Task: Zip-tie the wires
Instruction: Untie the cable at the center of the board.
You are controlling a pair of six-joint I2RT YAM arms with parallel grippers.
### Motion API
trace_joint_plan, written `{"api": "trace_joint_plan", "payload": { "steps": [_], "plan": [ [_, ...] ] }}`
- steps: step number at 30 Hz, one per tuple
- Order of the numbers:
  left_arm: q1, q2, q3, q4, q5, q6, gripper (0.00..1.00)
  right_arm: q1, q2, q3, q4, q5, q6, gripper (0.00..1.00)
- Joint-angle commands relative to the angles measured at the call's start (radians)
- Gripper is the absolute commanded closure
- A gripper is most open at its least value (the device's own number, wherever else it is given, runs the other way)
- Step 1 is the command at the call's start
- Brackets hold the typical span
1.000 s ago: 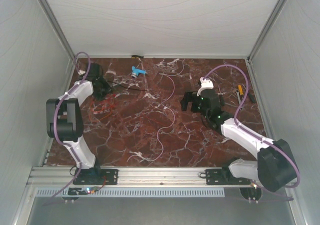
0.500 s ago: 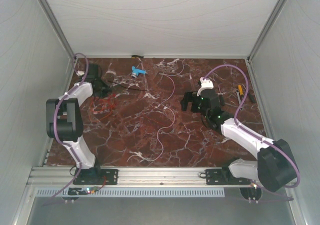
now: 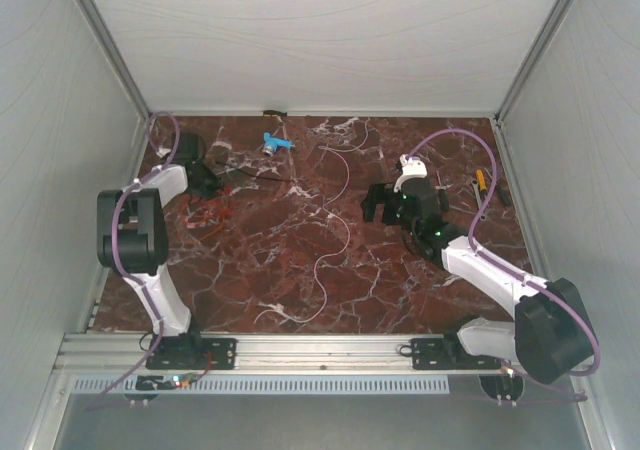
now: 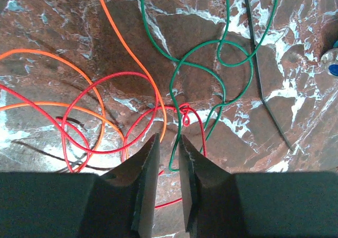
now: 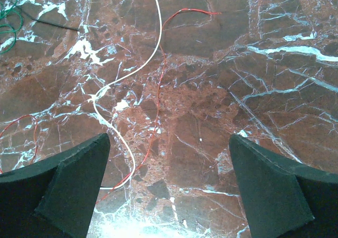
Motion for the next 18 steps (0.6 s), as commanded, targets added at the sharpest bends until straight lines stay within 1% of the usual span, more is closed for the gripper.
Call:
{"api": "trace_joint_plan", "payload": {
  "steps": [1, 5, 9, 11, 12, 15, 18],
  "plan": [
    [0.007, 0.011, 0.023, 0.052, 0.026, -0.008, 0.80, -0.001, 0.002, 0.032, 0.012, -0.004, -0.013, 0.06],
    [0.008, 0.015, 0.023, 0.060, 0.030, -0.007, 0.87, -0.003, 0.001, 0.032, 0.012, -0.006, -0.012, 0.06],
    [0.008, 0.017, 0.025, 0.067, 0.030, -0.005, 0.88, -0.004, 0.002, 0.032, 0.014, -0.008, -0.010, 0.06],
    [0.007, 0.020, 0.028, 0.069, 0.032, -0.003, 0.93, -0.004, 0.000, 0.032, 0.013, -0.008, -0.010, 0.06],
    [0.008, 0.020, 0.029, 0.071, 0.034, -0.002, 1.00, -0.005, 0.000, 0.031, 0.013, -0.008, -0.010, 0.06],
    [0.011, 0.005, 0.019, 0.086, 0.040, -0.003, 1.00, -0.005, -0.001, 0.031, 0.013, -0.008, -0.010, 0.06],
    [0.012, -0.060, -0.009, 0.112, 0.024, -0.007, 1.00, -0.005, -0.001, 0.030, 0.015, -0.008, -0.010, 0.06]
  ]
}}
